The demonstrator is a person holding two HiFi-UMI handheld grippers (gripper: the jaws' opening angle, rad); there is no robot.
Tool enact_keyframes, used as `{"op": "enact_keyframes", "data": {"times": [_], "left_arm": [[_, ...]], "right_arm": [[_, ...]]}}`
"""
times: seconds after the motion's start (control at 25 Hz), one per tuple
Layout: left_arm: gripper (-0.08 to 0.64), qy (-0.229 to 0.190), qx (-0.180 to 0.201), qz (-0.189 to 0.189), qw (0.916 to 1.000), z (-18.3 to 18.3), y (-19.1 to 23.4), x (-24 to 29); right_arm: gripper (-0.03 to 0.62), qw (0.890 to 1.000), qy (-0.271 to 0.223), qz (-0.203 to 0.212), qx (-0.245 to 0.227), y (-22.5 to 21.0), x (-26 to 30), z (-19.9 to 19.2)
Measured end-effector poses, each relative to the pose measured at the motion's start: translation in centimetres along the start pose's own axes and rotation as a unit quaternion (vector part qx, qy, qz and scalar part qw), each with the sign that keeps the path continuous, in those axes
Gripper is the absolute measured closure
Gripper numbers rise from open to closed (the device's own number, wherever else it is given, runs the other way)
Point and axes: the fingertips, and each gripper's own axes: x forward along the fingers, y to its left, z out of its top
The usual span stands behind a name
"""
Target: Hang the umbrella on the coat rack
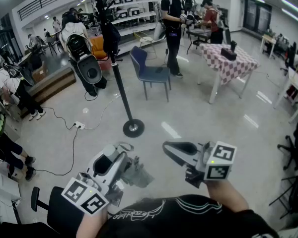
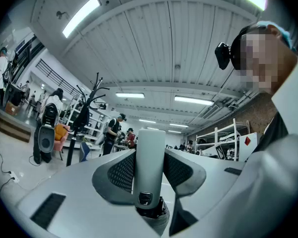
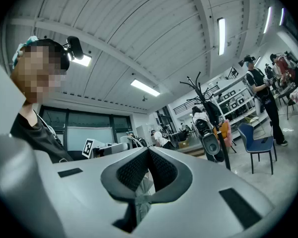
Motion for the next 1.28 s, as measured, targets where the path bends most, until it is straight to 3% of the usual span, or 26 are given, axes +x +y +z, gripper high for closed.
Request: {"op": "enact_keyframes", "data": {"times": [0.28,0.72,0.96,1.28], "left_arm": [[0.403,0.003,0.004,-0.011,0.9999,0.0,-2.1,0.0],[0.403,0.012,-0.008,-0.021,0.9997,-0.8,-1.3,1.7],[0.405,0.015,-0.008,-0.032,0.9993,-0.8,1.5,4.4],[0.404,0.018,-0.026,-0.046,0.9985,-0.5,8.9,9.7]], "right_arm": [[0.580,1.000,-0.010,0.001,0.001,0.7,-1.4,0.1],[0.578,0.999,-0.020,-0.011,0.028,-1.2,-1.7,-0.1],[0.578,0.999,-0.020,-0.025,0.035,-4.9,-0.2,0.1],[0.578,0.997,-0.016,-0.051,0.049,-12.3,3.9,0.8]]}}
